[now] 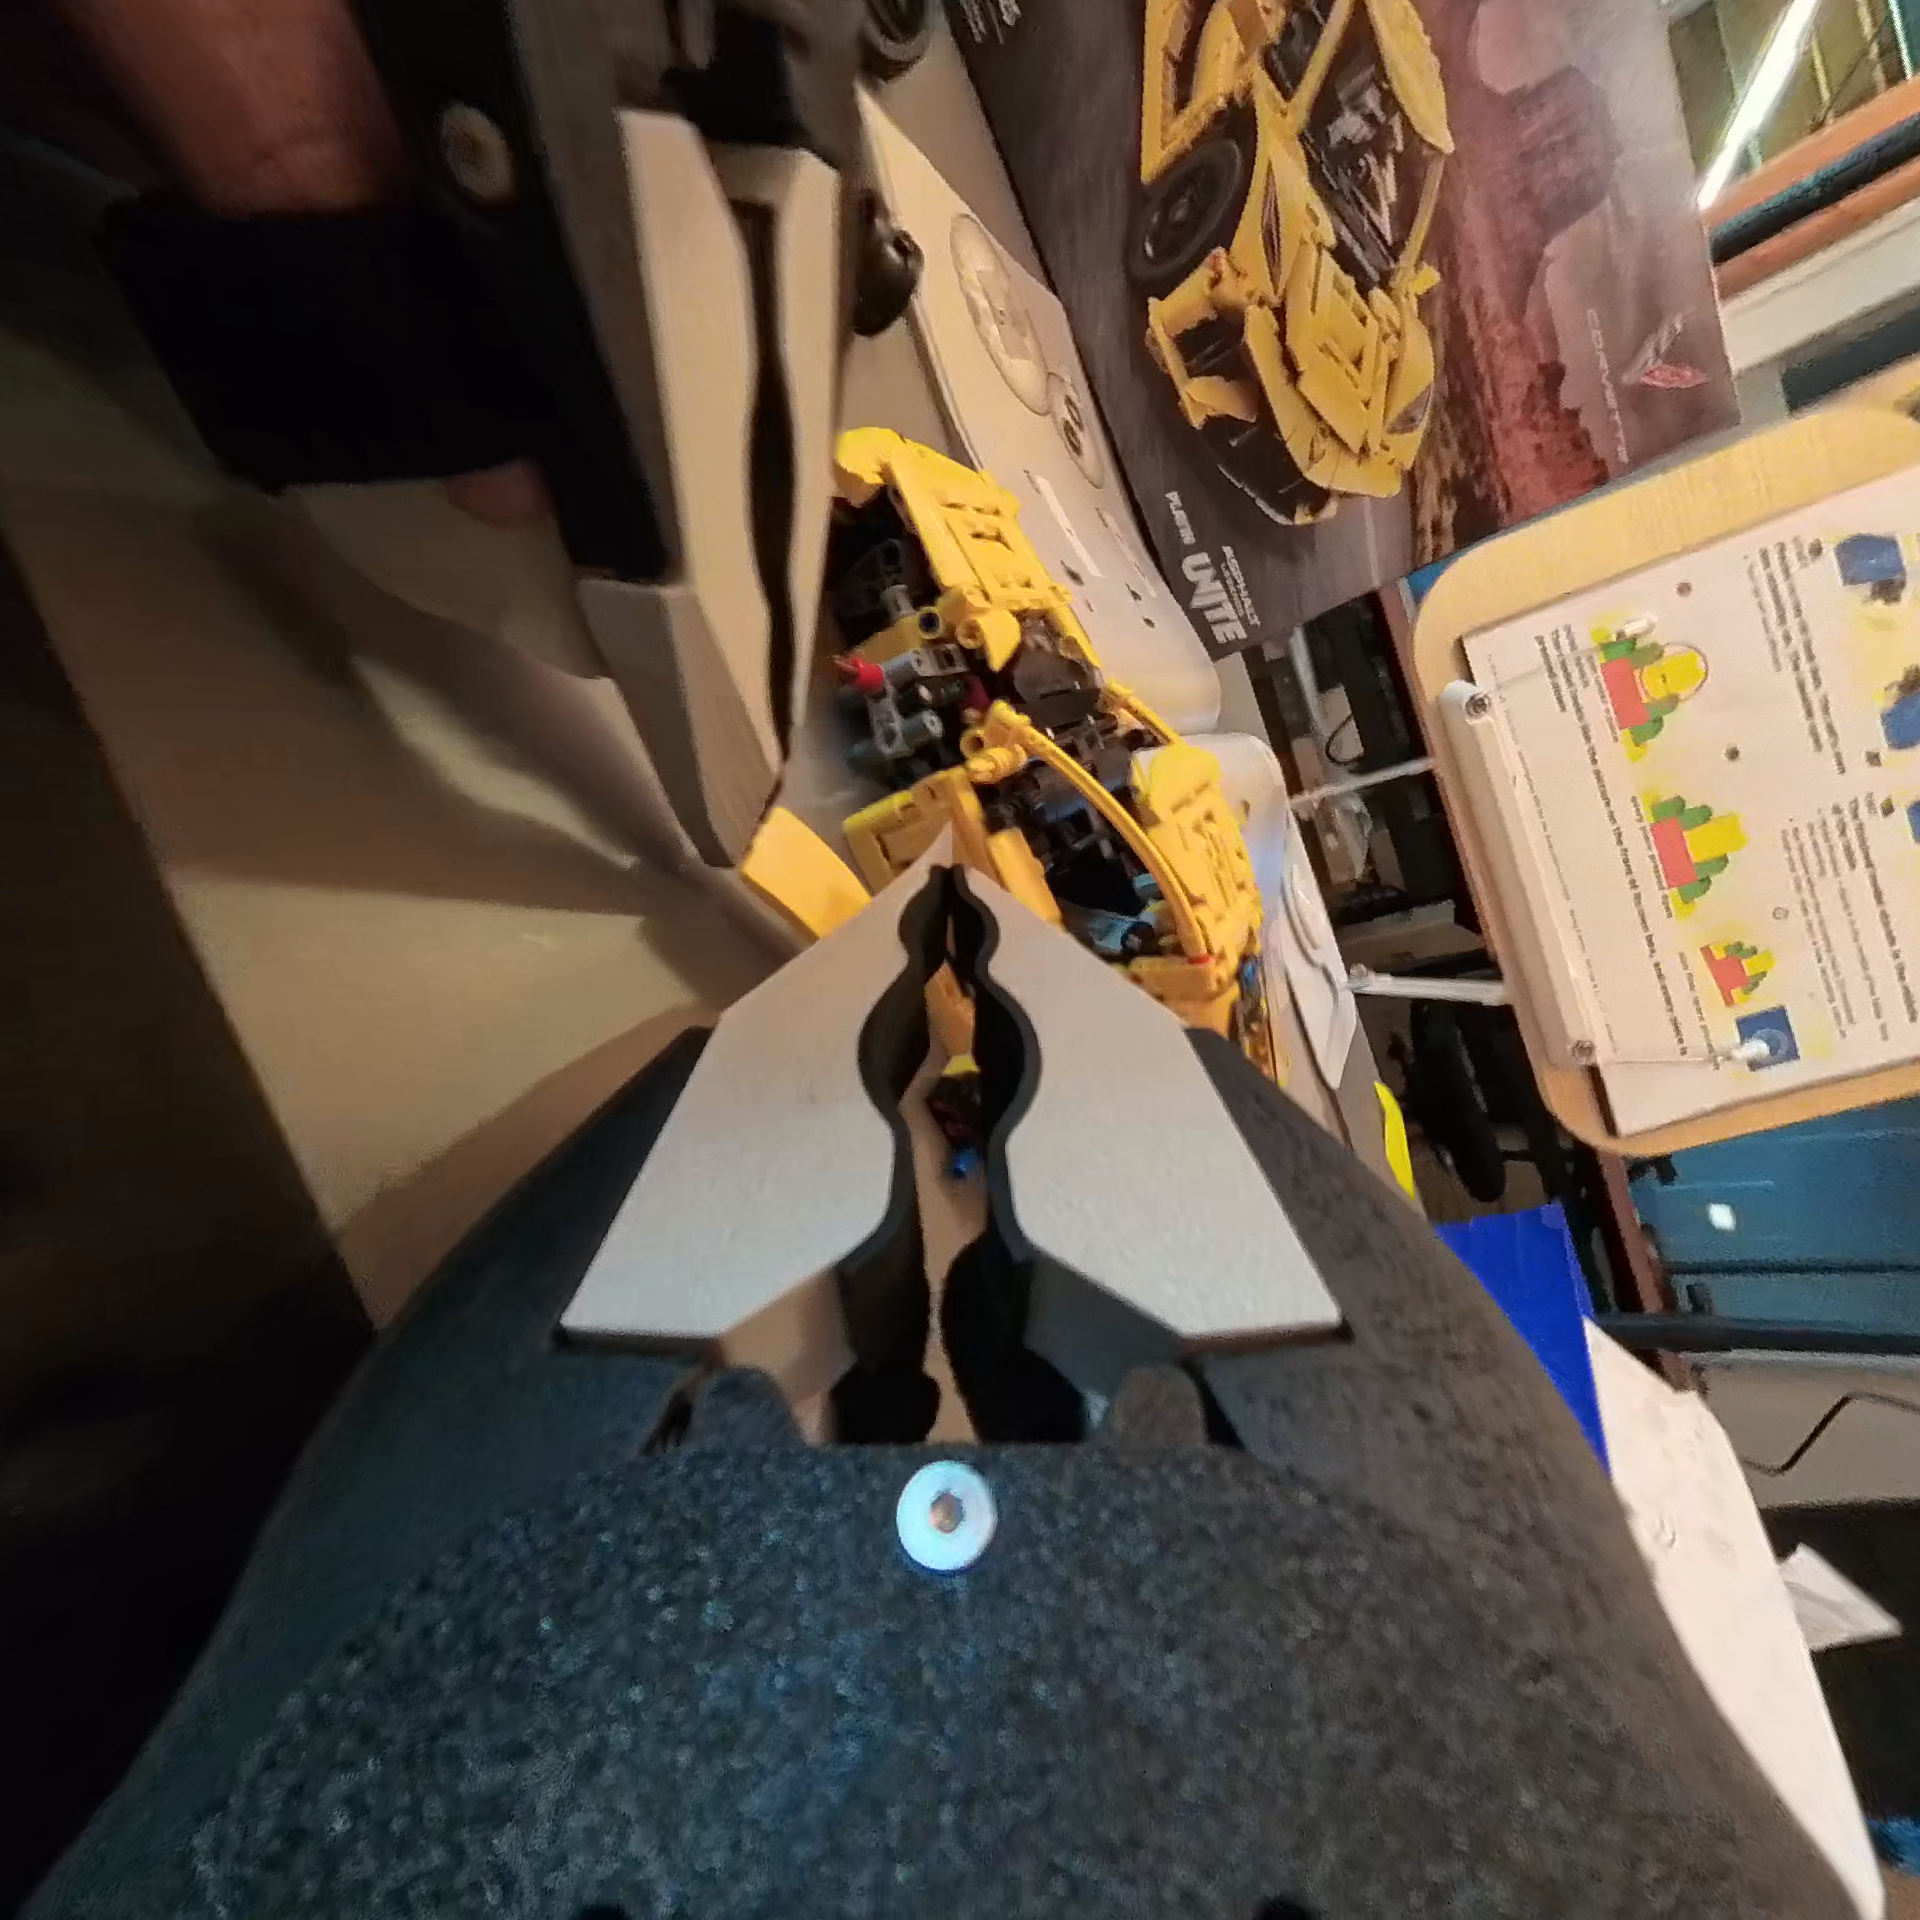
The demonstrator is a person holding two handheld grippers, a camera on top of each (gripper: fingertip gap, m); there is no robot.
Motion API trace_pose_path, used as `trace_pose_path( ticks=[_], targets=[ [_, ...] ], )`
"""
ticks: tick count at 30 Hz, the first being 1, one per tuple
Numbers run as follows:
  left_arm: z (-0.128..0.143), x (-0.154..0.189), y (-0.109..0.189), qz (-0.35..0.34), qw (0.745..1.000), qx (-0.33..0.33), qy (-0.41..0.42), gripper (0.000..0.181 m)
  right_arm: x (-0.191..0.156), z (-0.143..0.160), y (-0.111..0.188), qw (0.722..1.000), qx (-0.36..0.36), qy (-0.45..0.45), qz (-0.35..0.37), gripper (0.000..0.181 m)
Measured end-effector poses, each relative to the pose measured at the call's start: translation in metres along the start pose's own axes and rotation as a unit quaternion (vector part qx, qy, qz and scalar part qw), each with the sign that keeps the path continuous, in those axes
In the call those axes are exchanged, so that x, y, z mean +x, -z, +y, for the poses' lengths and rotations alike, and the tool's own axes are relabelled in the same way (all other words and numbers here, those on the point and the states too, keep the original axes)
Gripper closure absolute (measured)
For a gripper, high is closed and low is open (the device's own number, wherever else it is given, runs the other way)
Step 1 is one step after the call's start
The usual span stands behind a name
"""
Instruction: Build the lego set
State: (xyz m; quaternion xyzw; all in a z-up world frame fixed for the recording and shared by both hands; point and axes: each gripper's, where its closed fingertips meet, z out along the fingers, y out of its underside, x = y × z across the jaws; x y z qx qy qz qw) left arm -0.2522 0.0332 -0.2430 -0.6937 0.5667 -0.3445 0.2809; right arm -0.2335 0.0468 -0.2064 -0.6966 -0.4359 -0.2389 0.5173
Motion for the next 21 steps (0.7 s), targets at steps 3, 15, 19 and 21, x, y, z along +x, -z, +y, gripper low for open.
trace_pose_path(
  ticks=[3,15,19,21],
  targets=[
    [-0.001,0.001,0.001,0.003,1.0,0.006,0.0,0.174,0.012,0.011,0.001,0.998,-0.018,-0.054,0.005,0.181],
    [-0.01,0.006,0.007,0.016,0.999,0.035,-0.013,0.174,0.019,0.034,0.004,0.95,-0.039,-0.293,-0.1,0.181],
    [-0.01,0.005,0.007,0.007,0.999,0.036,-0.019,0.174,0.019,0.036,0.004,0.927,-0.03,-0.353,-0.124,0.181],
    [-0.009,0.005,0.006,0.007,0.999,0.032,-0.019,0.174,0.019,0.037,0.004,0.918,-0.03,-0.373,-0.133,0.181]
  ],
)
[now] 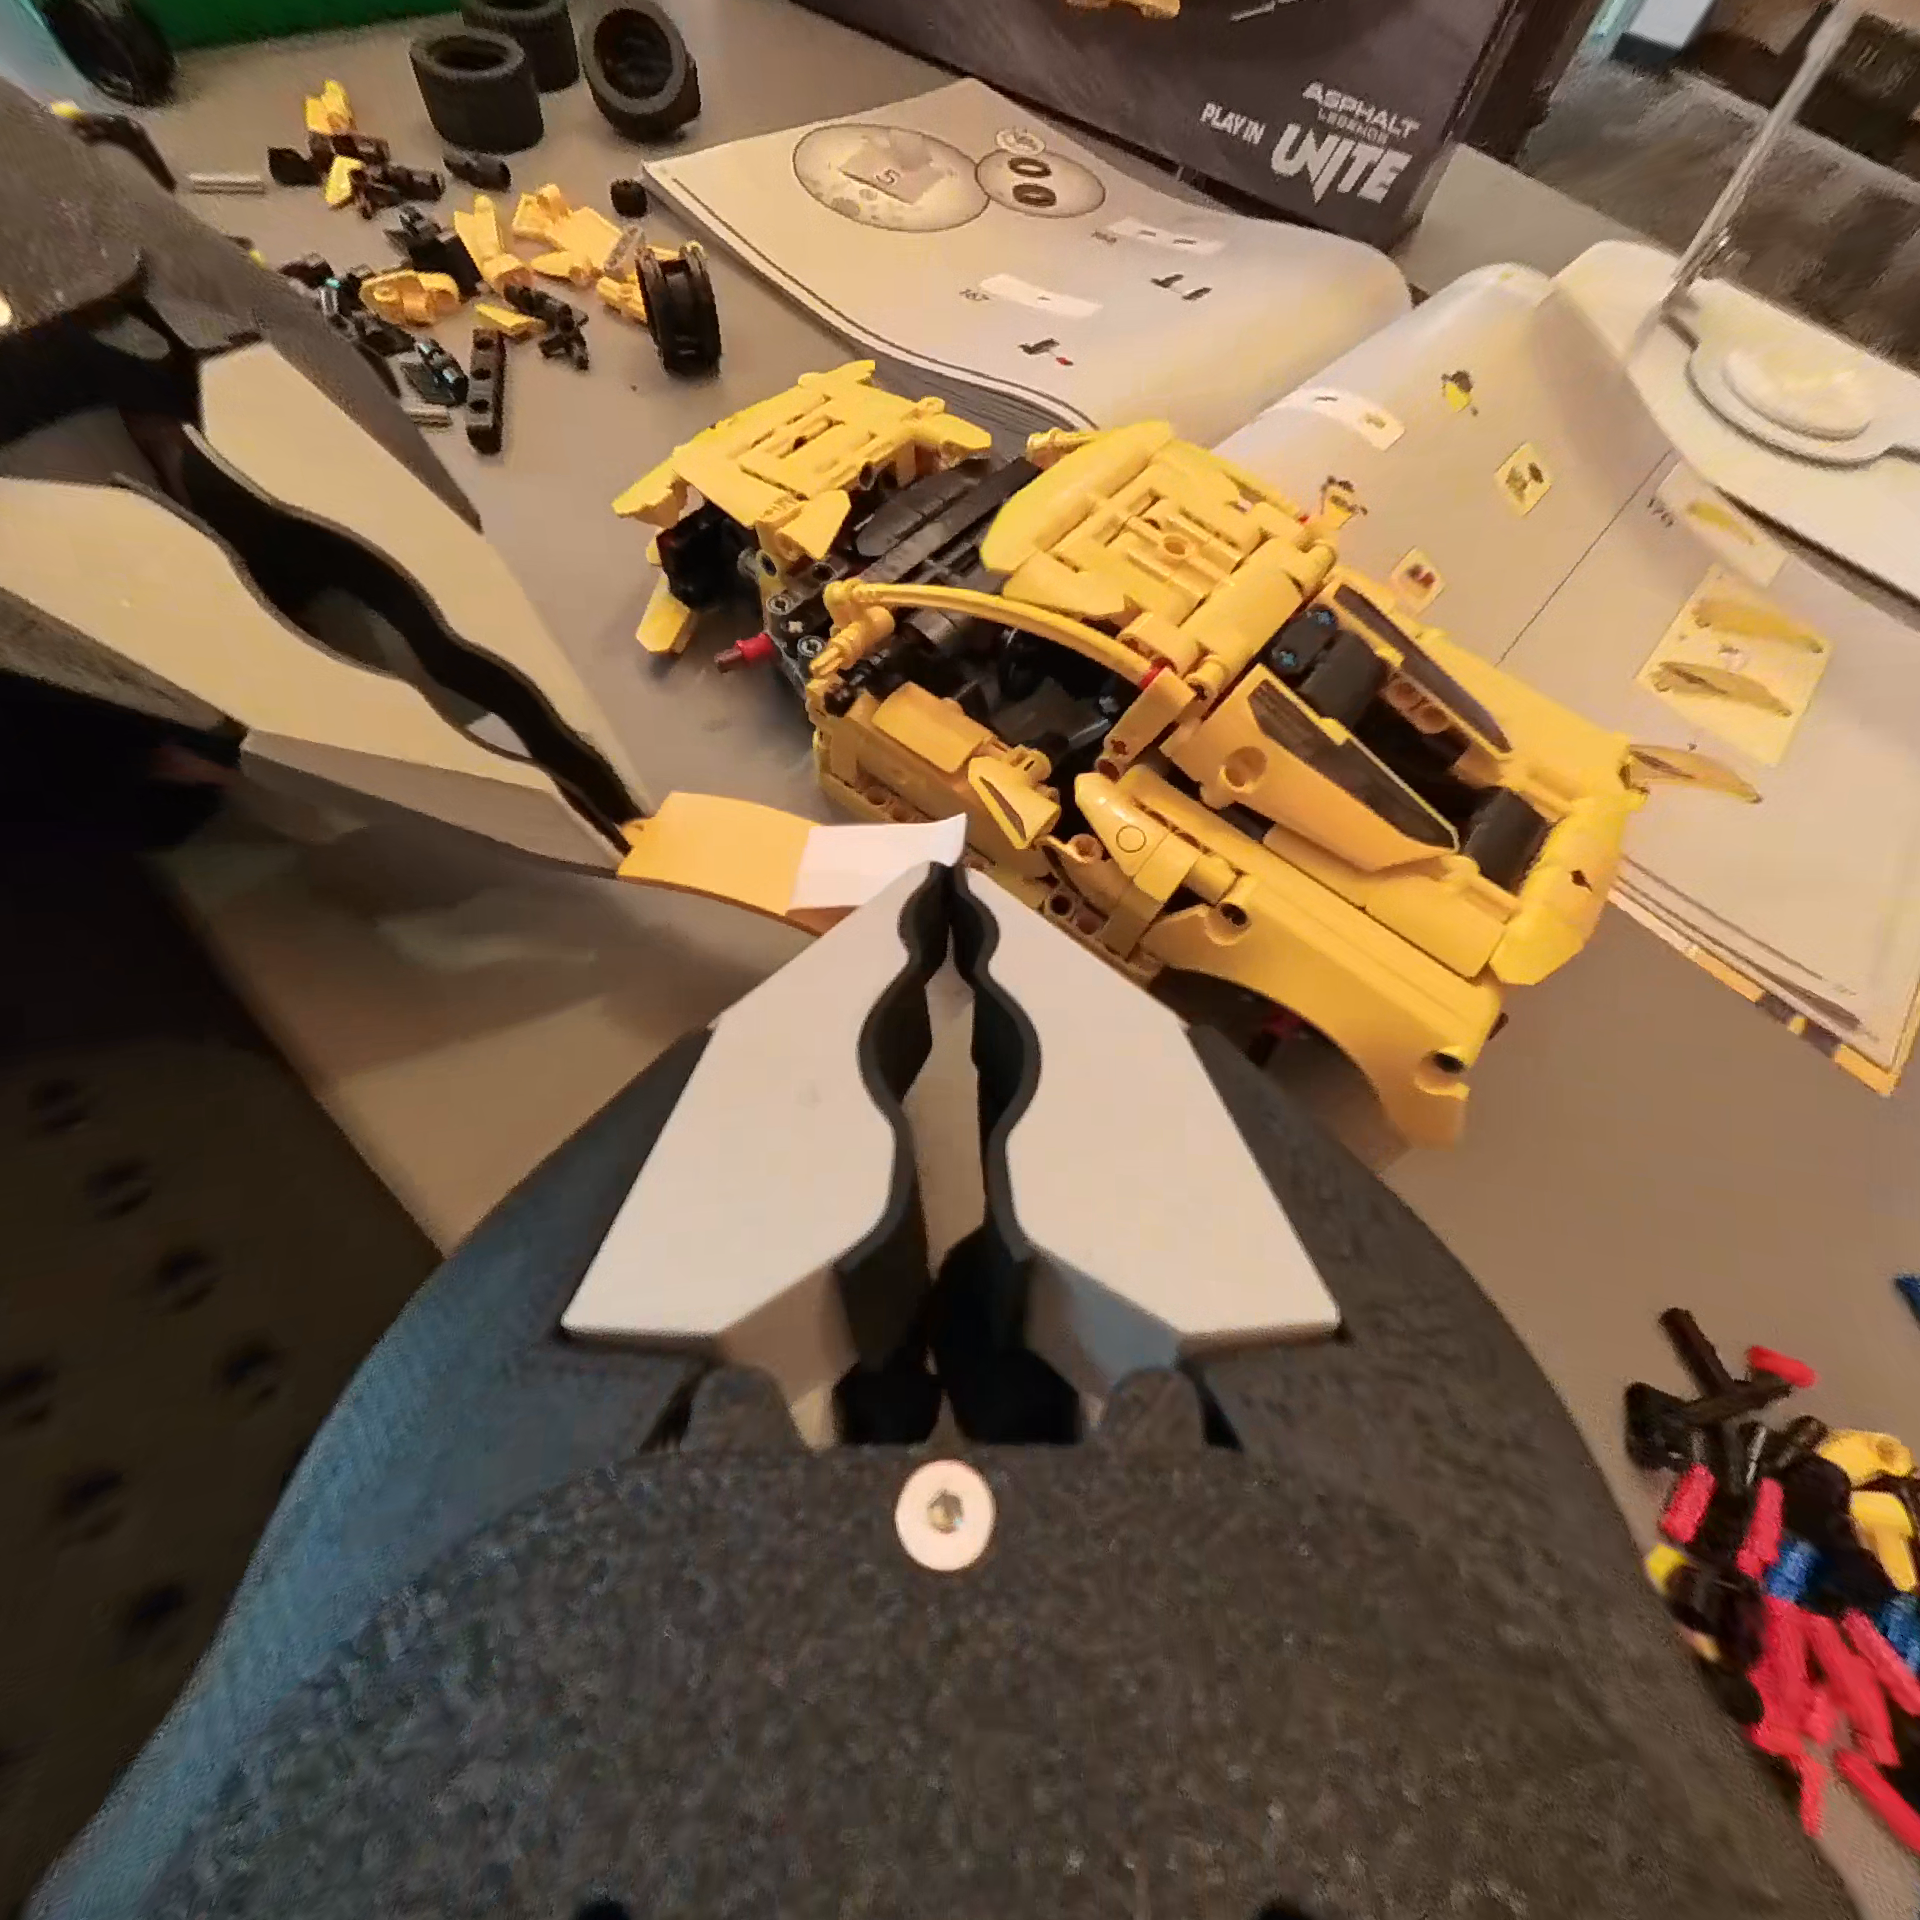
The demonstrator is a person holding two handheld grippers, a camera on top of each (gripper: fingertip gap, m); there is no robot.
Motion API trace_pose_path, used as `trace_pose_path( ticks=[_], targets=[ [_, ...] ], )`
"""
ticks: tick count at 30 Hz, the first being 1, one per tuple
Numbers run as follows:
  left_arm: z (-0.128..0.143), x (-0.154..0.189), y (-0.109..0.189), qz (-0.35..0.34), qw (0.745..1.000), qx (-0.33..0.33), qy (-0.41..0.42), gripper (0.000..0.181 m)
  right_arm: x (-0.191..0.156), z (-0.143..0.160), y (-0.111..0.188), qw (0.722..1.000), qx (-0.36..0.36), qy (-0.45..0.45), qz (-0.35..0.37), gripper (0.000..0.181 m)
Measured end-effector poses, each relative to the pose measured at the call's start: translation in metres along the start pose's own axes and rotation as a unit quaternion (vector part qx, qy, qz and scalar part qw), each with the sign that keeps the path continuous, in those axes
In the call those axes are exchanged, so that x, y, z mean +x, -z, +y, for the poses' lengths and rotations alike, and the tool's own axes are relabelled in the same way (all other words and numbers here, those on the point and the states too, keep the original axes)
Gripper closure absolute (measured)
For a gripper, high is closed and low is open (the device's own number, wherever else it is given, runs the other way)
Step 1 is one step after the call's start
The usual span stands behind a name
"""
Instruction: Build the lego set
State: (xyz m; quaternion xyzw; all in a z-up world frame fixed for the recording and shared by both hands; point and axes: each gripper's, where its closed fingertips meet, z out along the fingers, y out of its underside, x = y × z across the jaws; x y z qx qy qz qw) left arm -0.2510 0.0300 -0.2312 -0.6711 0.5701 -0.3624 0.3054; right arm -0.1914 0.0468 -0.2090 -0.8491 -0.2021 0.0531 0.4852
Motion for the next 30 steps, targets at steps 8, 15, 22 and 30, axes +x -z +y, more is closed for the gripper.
trace_pose_path(
  ticks=[8,15,22,30],
  targets=[
    [-0.001,0.0,0.001,-0.002,1.0,0.005,0.0,0.174,0.005,0.001,0.0,1.0,0.001,-0.02,0.003,0.181],
    [-0.001,-0.001,0.001,-0.003,1.0,0.005,0.003,0.174,0.011,0.002,0.002,0.999,0.005,-0.037,0.005,0.181],
    [0.014,-0.014,0.002,-0.041,0.999,-0.036,0.002,0.175,0.045,0.006,0.014,0.994,0.01,-0.055,0.09,0.181],
    [0.006,0.004,0.001,0.005,1.0,-0.012,-0.015,0.175,0.027,-0.017,0.033,0.995,0.088,-0.037,0.029,0.181]
  ],
)
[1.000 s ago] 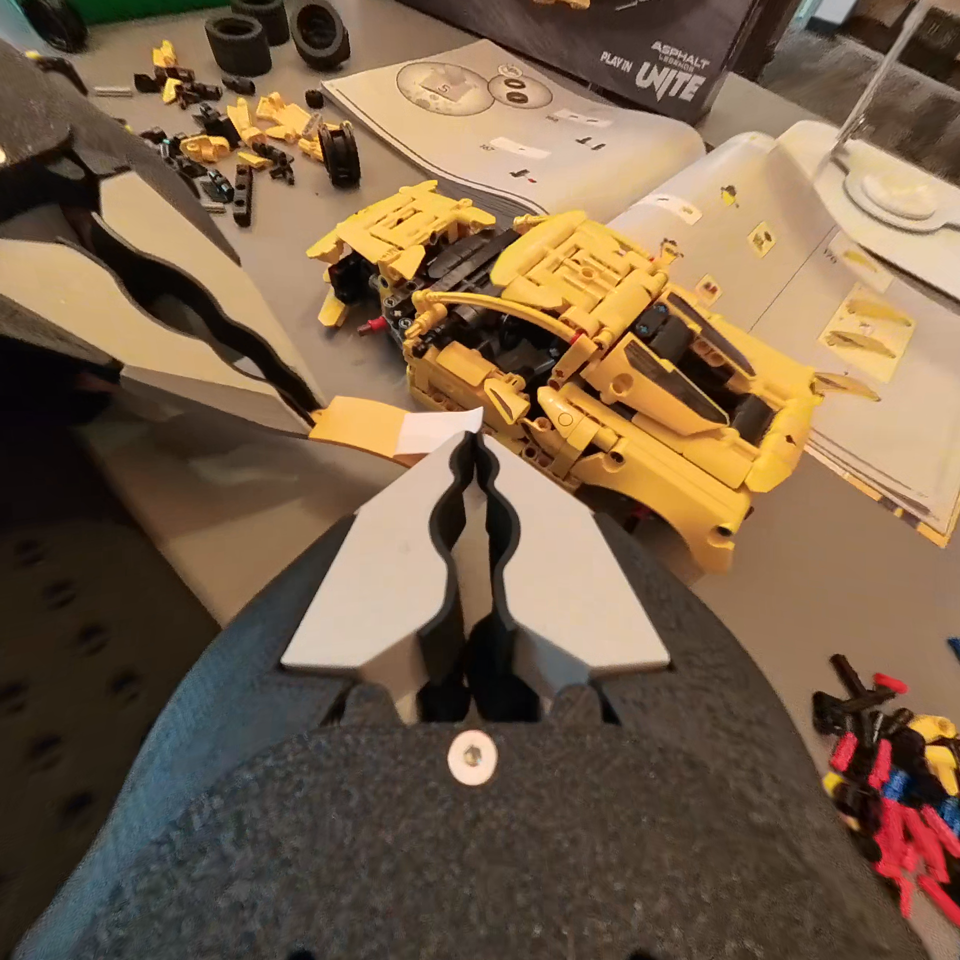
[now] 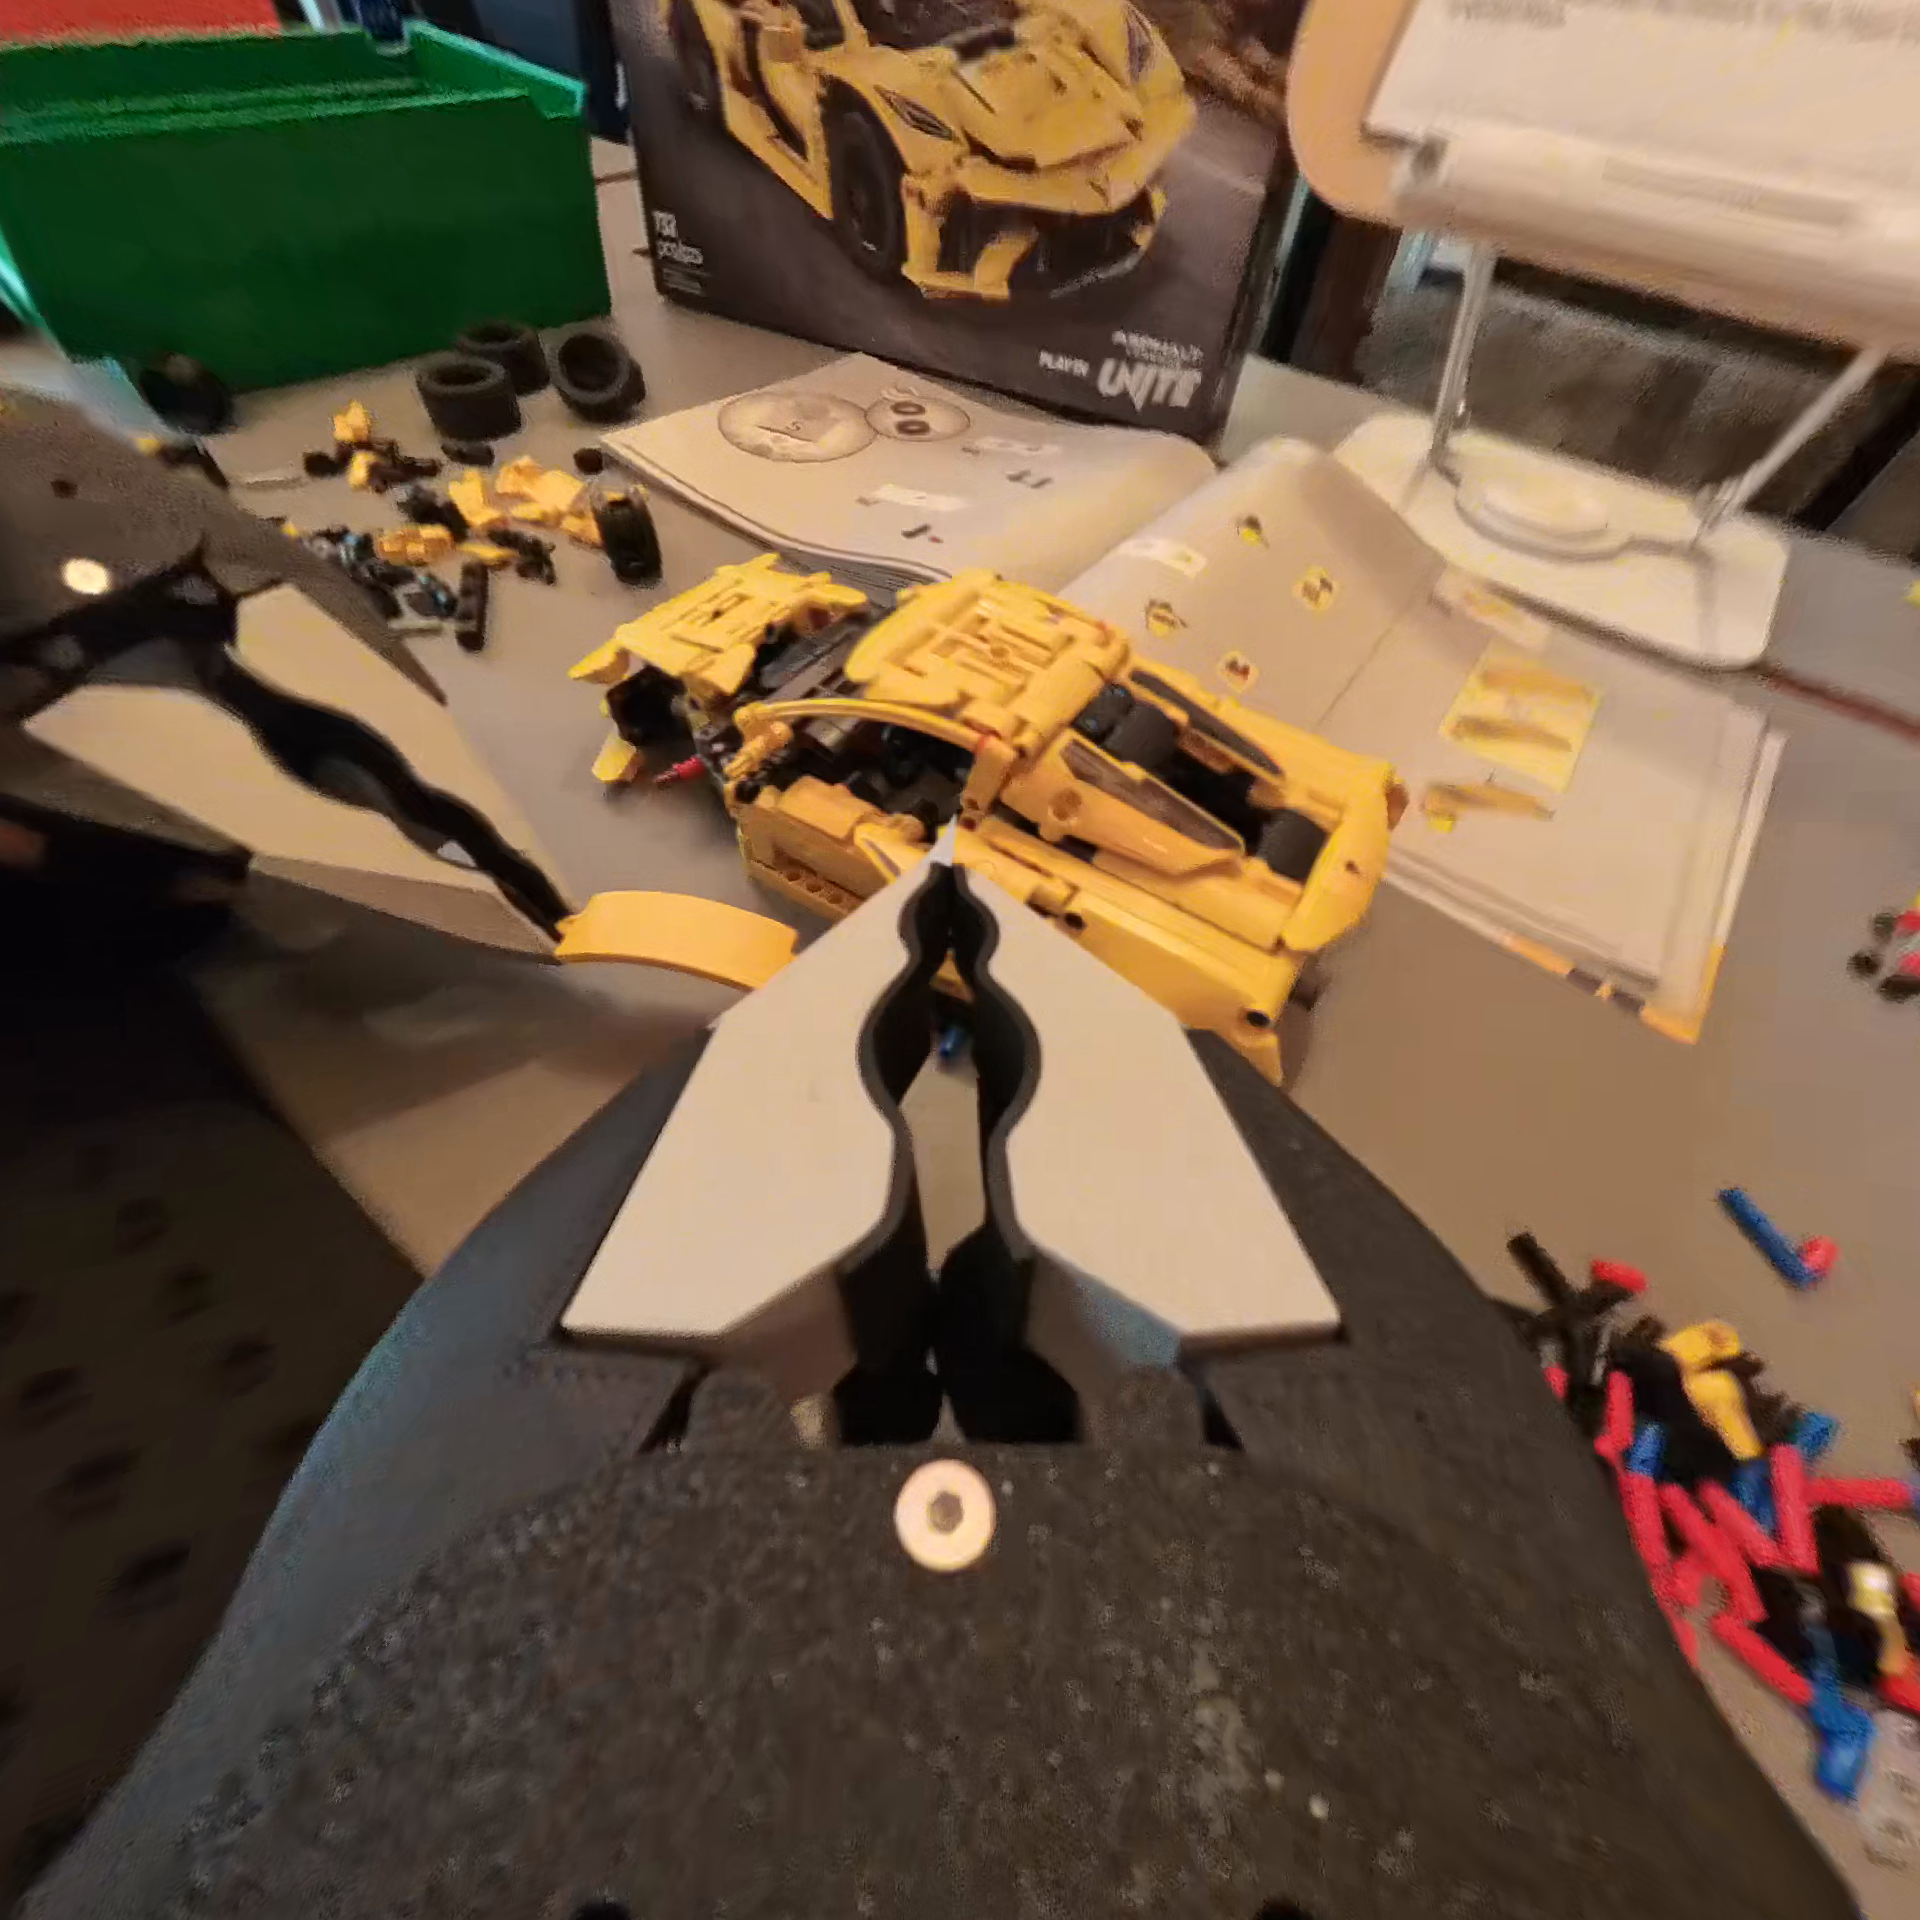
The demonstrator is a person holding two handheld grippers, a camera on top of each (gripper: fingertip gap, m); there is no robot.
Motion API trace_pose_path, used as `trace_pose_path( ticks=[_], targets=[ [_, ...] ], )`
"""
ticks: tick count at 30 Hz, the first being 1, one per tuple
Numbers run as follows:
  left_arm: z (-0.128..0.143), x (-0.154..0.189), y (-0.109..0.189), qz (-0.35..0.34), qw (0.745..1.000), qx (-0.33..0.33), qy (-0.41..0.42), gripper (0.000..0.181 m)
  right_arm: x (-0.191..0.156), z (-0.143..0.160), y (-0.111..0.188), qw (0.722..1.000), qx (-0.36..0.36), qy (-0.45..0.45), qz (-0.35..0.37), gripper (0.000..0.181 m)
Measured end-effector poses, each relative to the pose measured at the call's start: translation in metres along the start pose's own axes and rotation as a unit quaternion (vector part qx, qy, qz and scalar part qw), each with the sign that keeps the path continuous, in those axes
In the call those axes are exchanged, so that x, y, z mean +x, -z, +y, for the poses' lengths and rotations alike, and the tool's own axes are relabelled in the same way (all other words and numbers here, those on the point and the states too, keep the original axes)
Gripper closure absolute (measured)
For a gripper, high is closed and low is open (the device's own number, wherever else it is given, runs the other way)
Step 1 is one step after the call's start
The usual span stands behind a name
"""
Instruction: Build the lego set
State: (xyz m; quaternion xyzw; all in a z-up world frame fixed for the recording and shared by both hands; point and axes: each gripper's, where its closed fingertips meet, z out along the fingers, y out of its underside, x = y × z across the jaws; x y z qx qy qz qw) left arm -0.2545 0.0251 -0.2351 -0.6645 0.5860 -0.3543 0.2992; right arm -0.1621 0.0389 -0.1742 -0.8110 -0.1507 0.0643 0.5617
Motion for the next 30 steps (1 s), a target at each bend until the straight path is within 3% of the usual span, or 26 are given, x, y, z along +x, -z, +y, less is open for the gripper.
trace_pose_path(
  ticks=[2,5,8,21,23,27,30],
  targets=[
    [-0.001,0.002,-0.001,0.007,1.0,0.001,0.005,0.174,-0.025,-0.005,-0.004,0.995,0.006,0.094,-0.016,0.181],
    [0.004,0.001,-0.004,0.006,1.0,-0.016,0.008,0.174,-0.054,-0.003,-0.014,0.966,-0.002,0.256,0.016,0.181],
    [0.006,0.001,-0.006,0.01,1.0,-0.022,0.016,0.174,-0.063,0.003,-0.021,0.937,-0.017,0.345,0.051,0.181],
    [0.013,-0.001,-0.011,0.01,0.999,-0.047,0.02,0.172,-0.07,0.01,-0.027,0.888,-0.023,0.449,0.091,0.181],
    [0.011,-0.001,-0.009,0.013,0.999,-0.039,0.027,0.148,-0.068,0.011,-0.027,0.89,-0.025,0.446,0.091,0.181],
    [-0.008,-0.007,0.01,0.023,0.997,0.042,0.065,0.143,-0.071,0.009,-0.027,0.879,-0.014,0.466,0.096,0.181],
    [-0.024,-0.025,0.032,0.024,0.982,0.111,0.154,0.151,-0.073,0.005,-0.026,0.856,0.003,0.505,0.113,0.181]
  ],
)
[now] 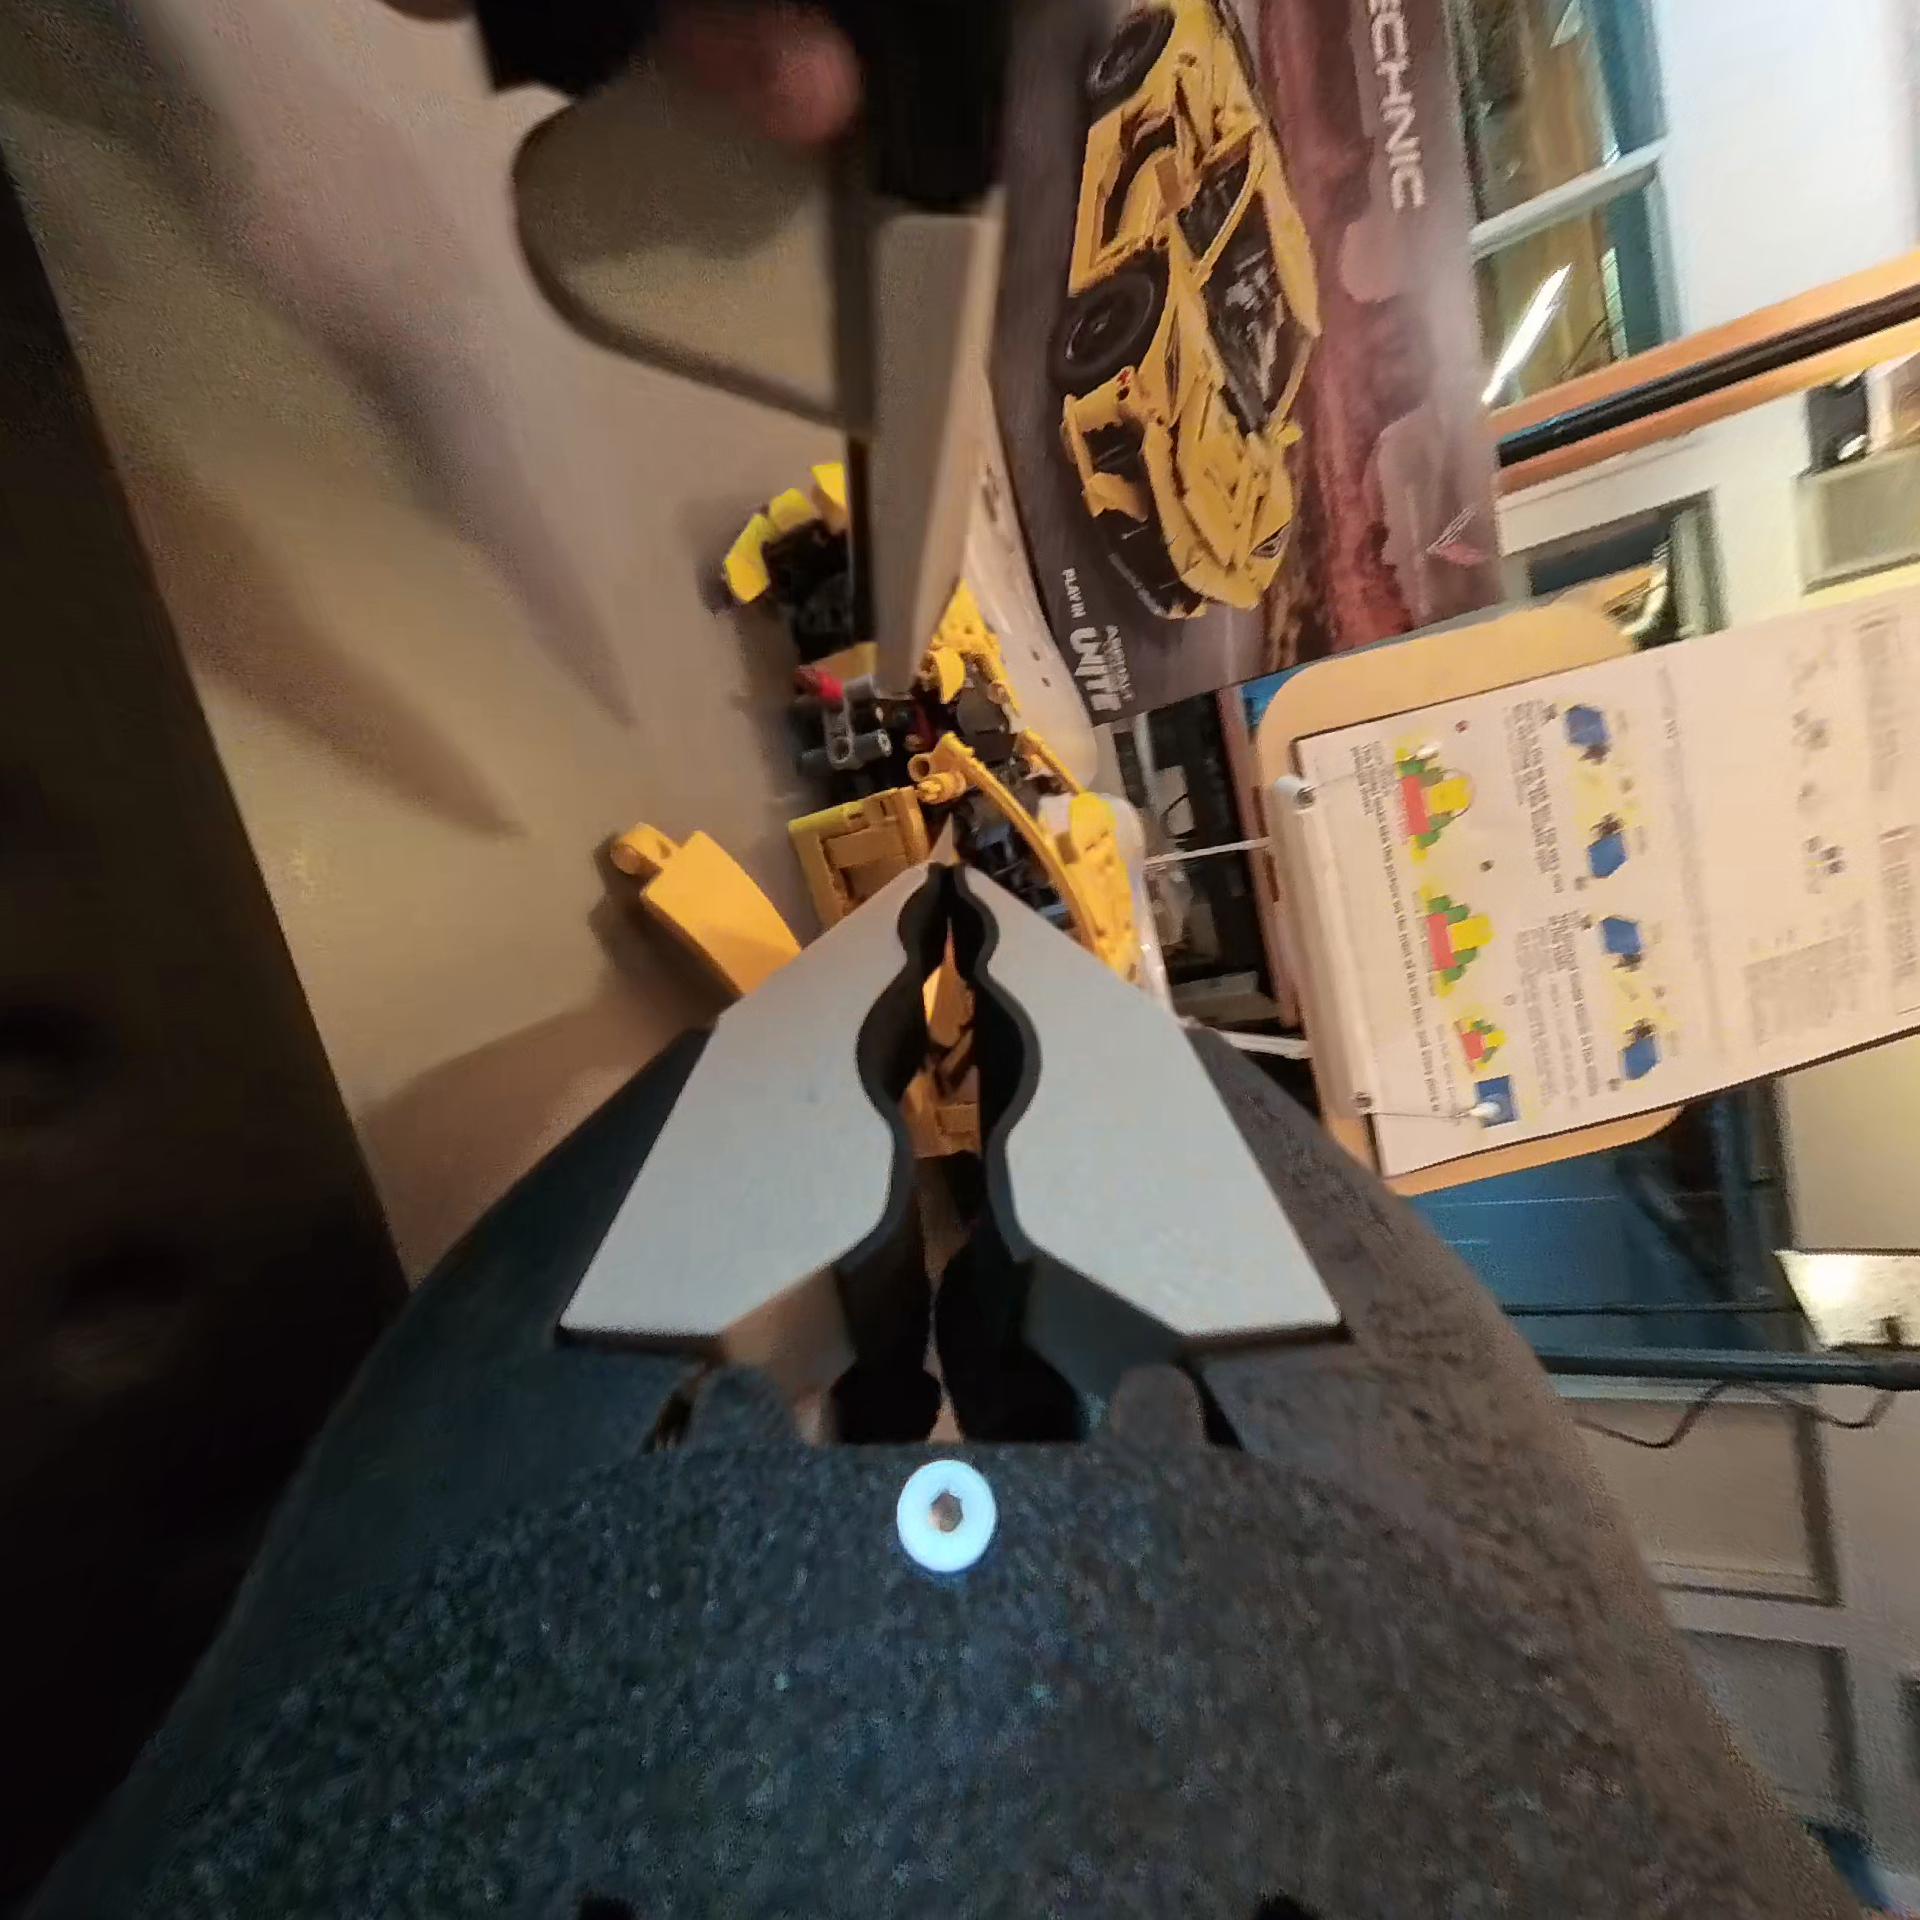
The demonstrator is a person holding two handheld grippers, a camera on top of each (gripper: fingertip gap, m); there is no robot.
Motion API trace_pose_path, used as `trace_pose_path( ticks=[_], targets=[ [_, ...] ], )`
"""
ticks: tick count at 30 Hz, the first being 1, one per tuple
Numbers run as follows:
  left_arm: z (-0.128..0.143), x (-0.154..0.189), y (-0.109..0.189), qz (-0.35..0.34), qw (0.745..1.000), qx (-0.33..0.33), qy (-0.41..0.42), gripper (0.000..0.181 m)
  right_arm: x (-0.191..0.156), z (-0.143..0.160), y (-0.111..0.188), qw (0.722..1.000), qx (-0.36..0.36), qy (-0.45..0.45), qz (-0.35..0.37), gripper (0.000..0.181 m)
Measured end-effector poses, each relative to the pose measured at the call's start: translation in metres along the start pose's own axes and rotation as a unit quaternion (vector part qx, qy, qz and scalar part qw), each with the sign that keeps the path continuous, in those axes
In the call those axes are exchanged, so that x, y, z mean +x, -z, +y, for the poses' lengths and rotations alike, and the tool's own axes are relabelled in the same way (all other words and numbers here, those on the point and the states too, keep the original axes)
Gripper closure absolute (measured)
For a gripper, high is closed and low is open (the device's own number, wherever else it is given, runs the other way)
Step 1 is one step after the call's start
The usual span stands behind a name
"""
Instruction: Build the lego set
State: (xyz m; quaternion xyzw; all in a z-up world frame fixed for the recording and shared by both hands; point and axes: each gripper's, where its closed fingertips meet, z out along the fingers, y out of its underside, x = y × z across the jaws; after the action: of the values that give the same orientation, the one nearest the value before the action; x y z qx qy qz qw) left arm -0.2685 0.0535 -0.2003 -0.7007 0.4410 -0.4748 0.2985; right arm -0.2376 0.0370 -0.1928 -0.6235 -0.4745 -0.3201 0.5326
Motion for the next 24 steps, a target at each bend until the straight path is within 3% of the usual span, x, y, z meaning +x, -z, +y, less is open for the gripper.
trace_pose_path(
  ticks=[2,4,7,16,19,24],
  targets=[
    [-0.008,0.004,0.003,0.044,0.993,0.013,0.111,0.155,0.004,-0.003,0.001,0.999,0.008,0.031,0.026,0.181],
    [-0.017,0.019,0.003,0.114,0.968,0.034,0.222,0.155,0.008,-0.006,0.004,0.996,0.014,0.064,0.054,0.181],
    [-0.016,0.029,-0.005,0.147,0.941,0.044,0.302,0.155,0.011,-0.01,0.007,0.993,0.019,0.09,0.075,0.181],
    [-0.018,0.027,-0.015,0.128,0.928,0.066,0.345,0.161,0.01,-0.013,0.008,0.99,0.021,0.111,0.084,0.181],
    [-0.019,0.026,-0.016,0.122,0.931,0.07,0.337,0.181,0.009,-0.013,0.008,0.99,0.021,0.113,0.082,0.181],
    [-0.014,0.027,-0.02,0.121,0.932,0.053,0.337,0.181,0.008,-0.014,0.008,0.989,0.024,0.118,0.083,0.181]
  ],
)
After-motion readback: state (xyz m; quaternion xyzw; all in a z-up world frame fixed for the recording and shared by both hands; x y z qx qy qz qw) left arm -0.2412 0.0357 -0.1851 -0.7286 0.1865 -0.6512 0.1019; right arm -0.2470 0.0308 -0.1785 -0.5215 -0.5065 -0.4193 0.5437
